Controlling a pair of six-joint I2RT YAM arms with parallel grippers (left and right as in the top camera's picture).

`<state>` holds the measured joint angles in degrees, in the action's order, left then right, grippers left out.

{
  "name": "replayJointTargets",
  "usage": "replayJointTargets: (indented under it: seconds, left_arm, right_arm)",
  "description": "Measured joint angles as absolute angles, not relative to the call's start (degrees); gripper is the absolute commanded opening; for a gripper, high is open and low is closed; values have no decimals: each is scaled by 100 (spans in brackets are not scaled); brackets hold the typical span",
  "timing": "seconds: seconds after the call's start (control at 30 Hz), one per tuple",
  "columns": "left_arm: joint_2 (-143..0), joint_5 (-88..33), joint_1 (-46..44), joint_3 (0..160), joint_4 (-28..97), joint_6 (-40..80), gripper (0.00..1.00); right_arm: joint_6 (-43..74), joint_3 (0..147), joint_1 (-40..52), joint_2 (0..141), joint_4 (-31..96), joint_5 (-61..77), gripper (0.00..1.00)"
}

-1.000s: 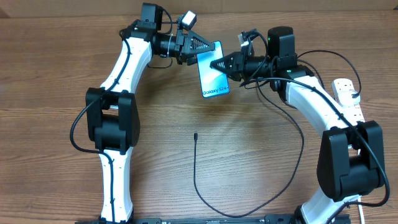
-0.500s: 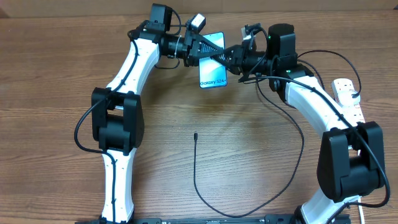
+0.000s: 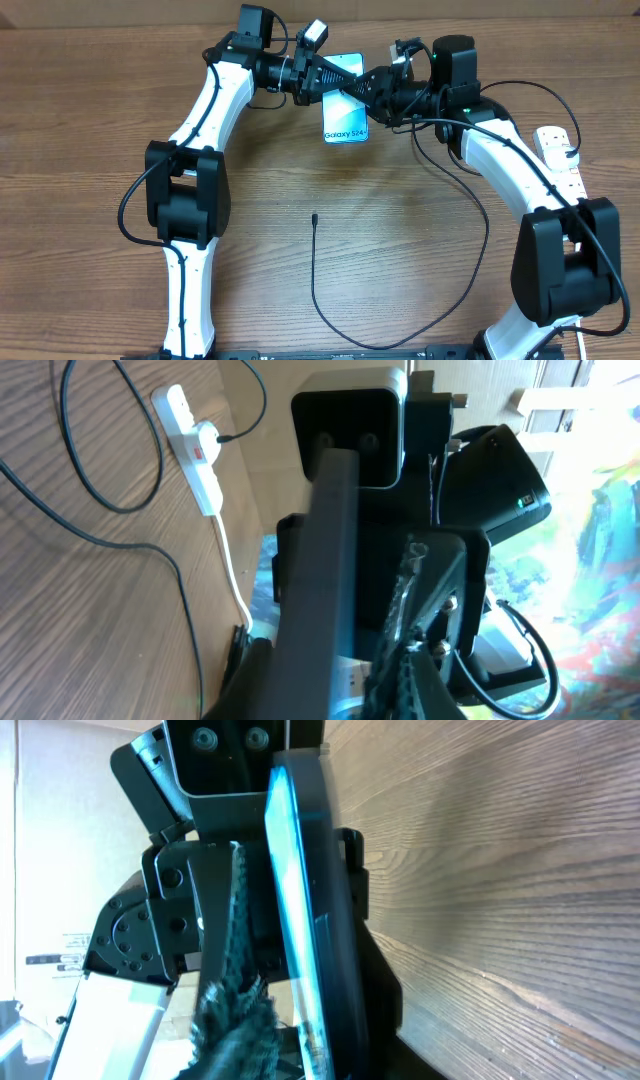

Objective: Plug charger to phone and switch on socket
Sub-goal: 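Open the right gripper and pull it away from the phone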

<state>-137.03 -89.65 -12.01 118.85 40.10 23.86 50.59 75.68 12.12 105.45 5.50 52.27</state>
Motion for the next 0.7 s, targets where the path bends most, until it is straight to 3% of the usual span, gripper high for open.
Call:
replayJointTargets:
  seconds: [0.1, 0.27, 0.4, 0.47, 0.5, 0.63, 0.7]
  left_arm:
    - [-13701, -8875, -1074, 11928, 3959, 2458, 4]
    - [-13719, -8847, -1203, 11902, 4001, 2521, 4]
    - [-13719, -8956, -1229, 11900, 4007, 2587, 4]
    - [-13719, -8962, -1227, 11900, 4025, 2620, 4]
    - [-13719, -8962, -1229, 11900, 4027, 2630, 6]
    - [-13719, -8956, -1240, 11900, 4014, 2650, 33]
    - [-13719, -8945, -1243, 11898, 4021, 2657, 34]
  right_arm:
    - [4860, 7476, 1214, 10549, 733, 5048, 49]
    - [4668, 7483, 1494, 10536, 683, 5135, 17]
    - [4624, 7483, 1470, 10532, 646, 5360, 4]
    - [4622, 7483, 1450, 10532, 633, 5472, 4]
    - [4626, 7483, 1433, 10532, 620, 5540, 4]
    - [4580, 7483, 1420, 10532, 694, 5638, 4]
    - [4563, 7483, 1433, 10532, 711, 5669, 4]
